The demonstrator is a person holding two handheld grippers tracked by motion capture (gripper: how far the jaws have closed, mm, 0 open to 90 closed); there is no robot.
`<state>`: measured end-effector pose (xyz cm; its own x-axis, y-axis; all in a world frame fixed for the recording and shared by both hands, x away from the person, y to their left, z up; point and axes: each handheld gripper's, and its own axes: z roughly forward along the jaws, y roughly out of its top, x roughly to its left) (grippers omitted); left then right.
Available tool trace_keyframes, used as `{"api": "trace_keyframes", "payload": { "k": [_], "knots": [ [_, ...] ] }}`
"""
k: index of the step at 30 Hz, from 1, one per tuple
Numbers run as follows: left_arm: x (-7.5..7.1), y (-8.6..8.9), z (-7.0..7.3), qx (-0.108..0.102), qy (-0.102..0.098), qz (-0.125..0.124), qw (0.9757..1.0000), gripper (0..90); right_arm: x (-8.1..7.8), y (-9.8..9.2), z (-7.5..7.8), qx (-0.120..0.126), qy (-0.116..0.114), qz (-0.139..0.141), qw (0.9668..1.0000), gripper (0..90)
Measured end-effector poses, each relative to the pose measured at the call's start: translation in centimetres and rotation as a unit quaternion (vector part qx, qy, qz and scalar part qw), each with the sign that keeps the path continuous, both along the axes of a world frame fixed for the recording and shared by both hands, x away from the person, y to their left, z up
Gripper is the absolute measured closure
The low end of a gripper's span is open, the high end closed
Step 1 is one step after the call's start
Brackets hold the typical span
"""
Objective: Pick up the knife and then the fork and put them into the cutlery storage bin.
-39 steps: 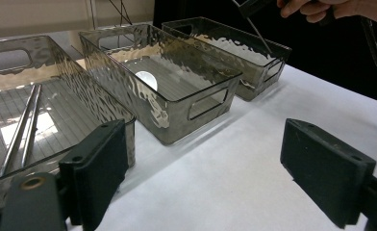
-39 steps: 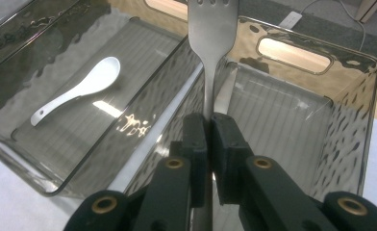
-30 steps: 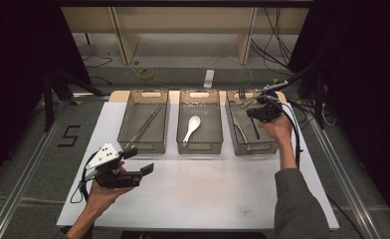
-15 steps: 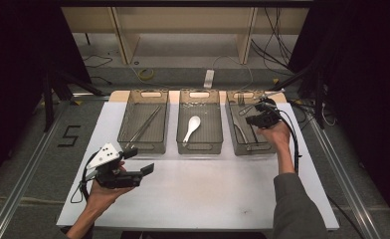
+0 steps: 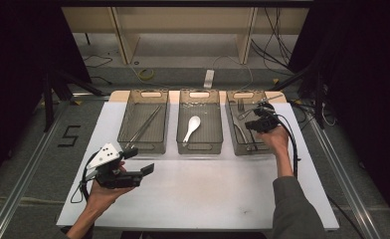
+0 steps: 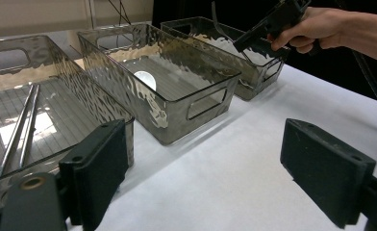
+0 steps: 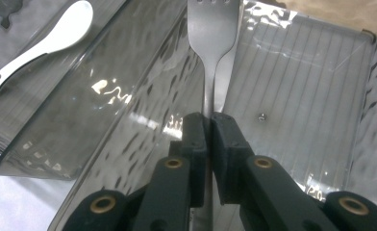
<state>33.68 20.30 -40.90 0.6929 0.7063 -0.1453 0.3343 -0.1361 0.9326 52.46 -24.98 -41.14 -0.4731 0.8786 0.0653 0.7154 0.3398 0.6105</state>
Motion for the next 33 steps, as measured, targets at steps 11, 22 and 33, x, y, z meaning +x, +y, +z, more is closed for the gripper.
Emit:
{"api": "trace_keyframes", "payload": {
  "k": [11, 22, 33],
  "knots": [
    [0.0, 0.0, 0.0, 0.000, -0.001, 0.000, 1.0000, 16.2, 0.0, -0.1, 0.2, 0.009, 0.021, -0.020, 0.9995, 59.5],
    [0.0, 0.0, 0.0, -0.003, 0.003, -0.002, 1.0000, 16.2, -1.8, -0.1, 1.3, 0.065, -0.003, -0.028, 0.9975, 44.8],
    [0.0, 0.0, -0.1, -0.002, 0.005, -0.004, 1.0000, 16.2, -5.9, 2.0, 1.9, 0.103, -0.048, 0.016, 0.9934, 38.2]
  ]
}}
